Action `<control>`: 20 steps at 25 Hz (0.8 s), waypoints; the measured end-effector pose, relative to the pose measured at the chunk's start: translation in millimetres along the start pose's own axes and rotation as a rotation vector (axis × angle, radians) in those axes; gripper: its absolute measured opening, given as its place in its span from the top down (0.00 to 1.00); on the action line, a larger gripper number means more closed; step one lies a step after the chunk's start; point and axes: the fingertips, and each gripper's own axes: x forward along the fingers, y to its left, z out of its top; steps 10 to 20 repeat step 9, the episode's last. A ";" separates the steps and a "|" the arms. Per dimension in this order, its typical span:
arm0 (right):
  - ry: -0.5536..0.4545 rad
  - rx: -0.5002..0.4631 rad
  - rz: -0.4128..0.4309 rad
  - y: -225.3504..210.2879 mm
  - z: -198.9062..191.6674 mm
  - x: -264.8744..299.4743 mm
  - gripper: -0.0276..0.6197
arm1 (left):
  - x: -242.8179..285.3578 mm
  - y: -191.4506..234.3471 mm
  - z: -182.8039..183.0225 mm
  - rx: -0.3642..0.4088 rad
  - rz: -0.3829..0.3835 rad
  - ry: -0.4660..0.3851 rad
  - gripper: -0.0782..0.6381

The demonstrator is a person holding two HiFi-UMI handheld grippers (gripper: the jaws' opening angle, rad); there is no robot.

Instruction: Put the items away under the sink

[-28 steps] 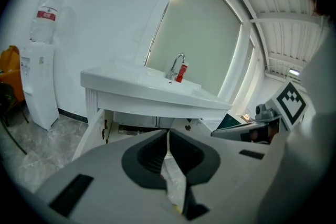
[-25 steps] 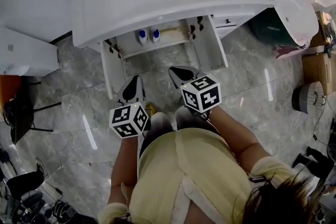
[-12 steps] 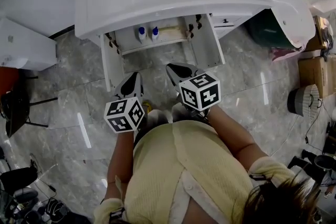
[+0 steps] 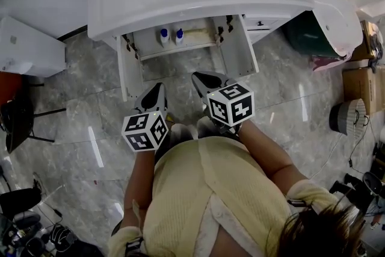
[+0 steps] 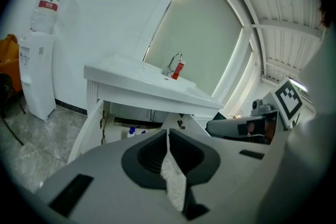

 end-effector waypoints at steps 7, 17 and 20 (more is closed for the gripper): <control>0.014 -0.011 0.005 3.2 -5.3 7.3 0.92 | 0.1 6.0 -7.3 0.012 0.009 0.006 0.82; 0.018 -0.013 0.005 3.4 -6.8 9.1 0.92 | 0.0 7.2 -8.9 0.008 0.008 0.007 0.82; 0.018 -0.013 0.005 3.4 -6.8 9.1 0.92 | 0.0 7.2 -8.9 0.008 0.008 0.007 0.82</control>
